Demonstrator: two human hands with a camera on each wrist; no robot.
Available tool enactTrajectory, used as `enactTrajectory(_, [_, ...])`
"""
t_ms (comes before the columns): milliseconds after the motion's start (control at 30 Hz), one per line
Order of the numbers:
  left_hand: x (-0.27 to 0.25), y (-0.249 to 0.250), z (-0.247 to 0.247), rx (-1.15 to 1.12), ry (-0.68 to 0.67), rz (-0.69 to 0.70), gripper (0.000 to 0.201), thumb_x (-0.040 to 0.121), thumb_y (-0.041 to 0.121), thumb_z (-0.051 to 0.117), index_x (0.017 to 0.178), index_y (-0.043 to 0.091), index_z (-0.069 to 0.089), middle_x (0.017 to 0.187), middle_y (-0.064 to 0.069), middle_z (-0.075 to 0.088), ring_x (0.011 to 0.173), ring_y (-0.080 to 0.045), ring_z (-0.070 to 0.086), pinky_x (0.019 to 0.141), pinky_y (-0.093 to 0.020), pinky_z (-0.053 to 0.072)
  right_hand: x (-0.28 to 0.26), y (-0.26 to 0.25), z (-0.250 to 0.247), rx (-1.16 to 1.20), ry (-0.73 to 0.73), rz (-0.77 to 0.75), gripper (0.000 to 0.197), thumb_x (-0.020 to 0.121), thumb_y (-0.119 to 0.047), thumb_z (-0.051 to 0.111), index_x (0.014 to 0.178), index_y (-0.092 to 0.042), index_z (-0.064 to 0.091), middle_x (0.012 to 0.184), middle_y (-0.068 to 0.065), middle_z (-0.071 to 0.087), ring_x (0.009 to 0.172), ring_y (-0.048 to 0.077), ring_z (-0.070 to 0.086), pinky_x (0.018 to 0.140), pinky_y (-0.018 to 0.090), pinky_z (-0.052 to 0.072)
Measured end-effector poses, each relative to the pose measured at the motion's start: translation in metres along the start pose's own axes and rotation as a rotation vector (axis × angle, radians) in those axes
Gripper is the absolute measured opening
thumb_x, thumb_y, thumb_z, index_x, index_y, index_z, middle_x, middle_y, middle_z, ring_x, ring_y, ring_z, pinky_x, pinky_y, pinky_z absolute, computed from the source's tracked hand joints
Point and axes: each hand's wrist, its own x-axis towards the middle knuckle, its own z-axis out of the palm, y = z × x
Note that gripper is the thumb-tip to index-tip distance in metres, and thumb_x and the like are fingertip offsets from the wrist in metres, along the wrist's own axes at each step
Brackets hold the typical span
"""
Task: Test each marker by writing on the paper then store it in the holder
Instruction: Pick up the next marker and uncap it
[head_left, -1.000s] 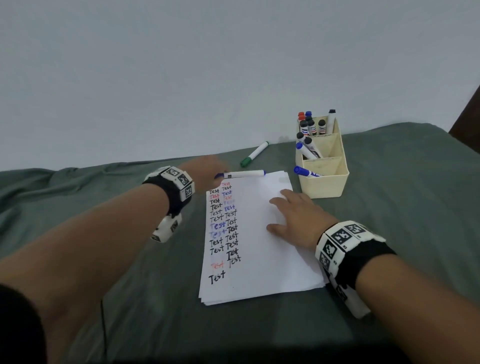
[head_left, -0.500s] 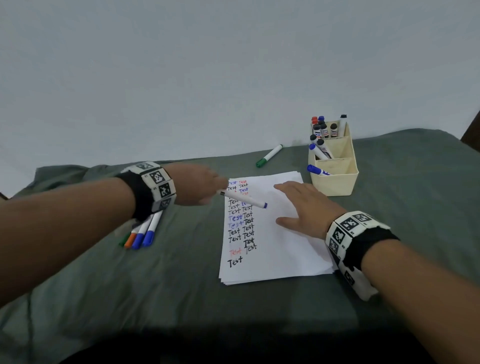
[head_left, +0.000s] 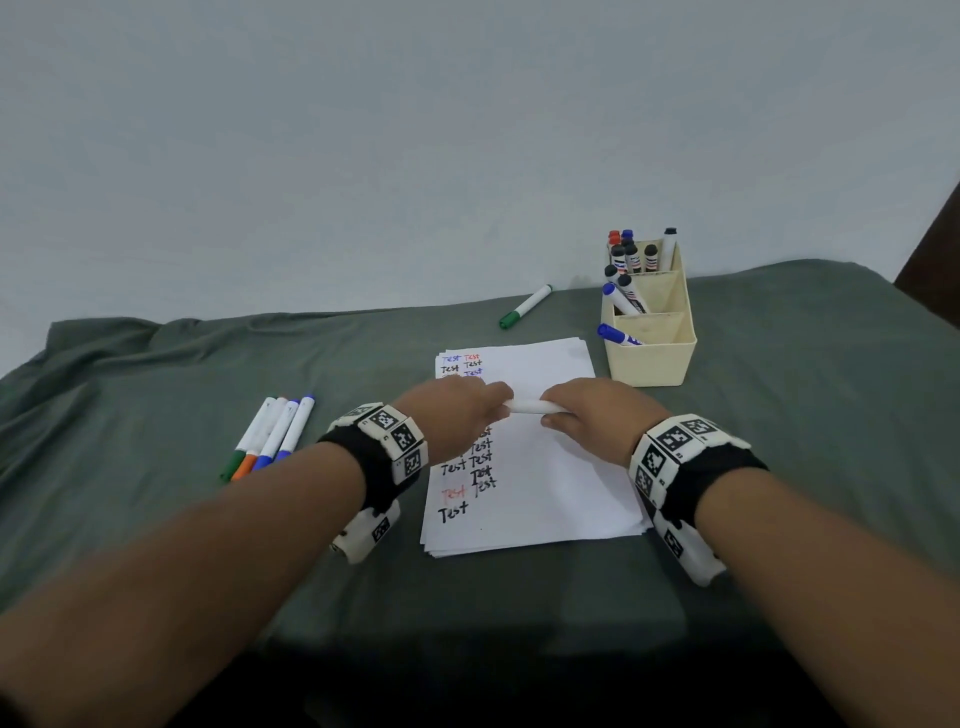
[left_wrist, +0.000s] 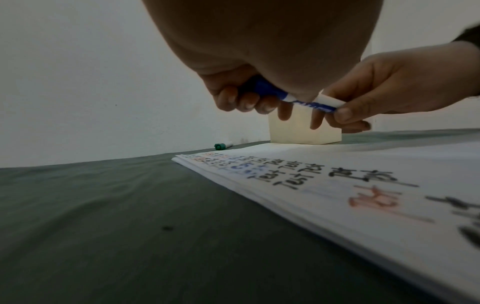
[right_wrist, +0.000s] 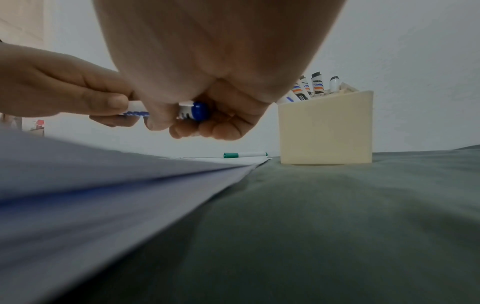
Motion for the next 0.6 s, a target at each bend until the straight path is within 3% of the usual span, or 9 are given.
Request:
enactTrajectory(100, [0.004, -0.003, 0.002, 0.002, -0.029, 0.003, 0.026, 0.103, 0.045, 0.034, 0.113, 0.028, 0.051, 0.077, 0.001, 0.058, 0.066, -0.021, 0.055, 0.060, -0.031, 0.042, 0.001, 0.001, 0.000, -0.001, -0.019, 0.016, 0.022, 0.105, -0.037, 0.046, 0.098, -0.020, 0.057, 0.091, 0.000, 0.061, 0.083, 0.021, 0.056, 0.074, 0.036, 0.045])
enactTrajectory(233, [0.008, -0.016, -0.002, -0.073, -0.062, -0.092, 0.028, 0.099, 0.055, 0.040, 0.119, 0.040, 0.052, 0.081, 0.006, 0.064, 0.065, -0.010, 0.055, 0.062, -0.028, 0.044, 0.001, 0.001, 0.000, 0.057, 0.004, 0.014, 0.017, 0.103, -0.037, 0.051, 0.095, -0.023, 0.056, 0.089, -0.002, 0.059, 0.084, 0.022, 0.056, 0.077, 0.037, 0.048])
enactTrajectory(300, [0.006, -0.022, -0.001, -0.129, -0.060, -0.112, 0.036, 0.094, 0.066, 0.037, 0.123, 0.046, 0.043, 0.079, 0.008, 0.063, 0.062, -0.004, 0.055, 0.056, -0.025, 0.040, 0.001, 0.001, -0.001, 0.064, 0.013, 0.015, 0.019, 0.103, -0.037, 0.051, 0.098, -0.021, 0.058, 0.090, -0.001, 0.060, 0.084, 0.022, 0.056, 0.078, 0.038, 0.049])
enactTrajectory(367, [0.002, -0.029, 0.002, -0.208, 0.019, -0.155, 0.051, 0.088, 0.073, 0.035, 0.131, 0.046, 0.031, 0.069, 0.007, 0.057, 0.055, -0.006, 0.056, 0.050, -0.025, 0.037, 0.000, 0.001, -0.001, 0.064, 0.023, 0.035, 0.022, 0.104, -0.037, 0.050, 0.102, -0.018, 0.060, 0.091, 0.000, 0.061, 0.084, 0.022, 0.058, 0.078, 0.039, 0.049])
enactTrajectory(433, [-0.003, -0.040, 0.006, -0.282, 0.111, -0.250, 0.049, 0.092, 0.060, 0.040, 0.134, 0.037, 0.028, 0.062, 0.004, 0.055, 0.048, -0.009, 0.052, 0.047, -0.025, 0.033, 0.000, 0.002, -0.001, 0.072, 0.041, 0.049, 0.022, 0.104, -0.036, 0.049, 0.104, -0.017, 0.061, 0.092, 0.001, 0.062, 0.083, 0.023, 0.058, 0.077, 0.039, 0.049])
enactTrajectory(533, [-0.012, -0.064, 0.011, -0.211, 0.165, -0.346, 0.034, 0.097, 0.022, 0.044, 0.129, 0.018, 0.036, 0.058, 0.006, 0.047, 0.046, -0.008, 0.043, 0.047, -0.025, 0.025, 0.000, 0.002, 0.000, 0.076, 0.060, 0.054, 0.023, 0.105, -0.036, 0.049, 0.110, -0.018, 0.061, 0.097, 0.003, 0.064, 0.086, 0.023, 0.059, 0.078, 0.038, 0.049])
enactTrajectory(600, [-0.019, -0.080, 0.008, -0.138, 0.124, -0.399, 0.022, 0.097, 0.020, 0.049, 0.117, 0.016, 0.042, 0.070, 0.004, 0.052, 0.057, -0.009, 0.047, 0.054, -0.028, 0.032, 0.000, 0.002, 0.000, 0.080, 0.070, 0.055, 0.023, 0.105, -0.035, 0.048, 0.115, -0.018, 0.060, 0.100, 0.003, 0.065, 0.087, 0.023, 0.058, 0.077, 0.037, 0.047])
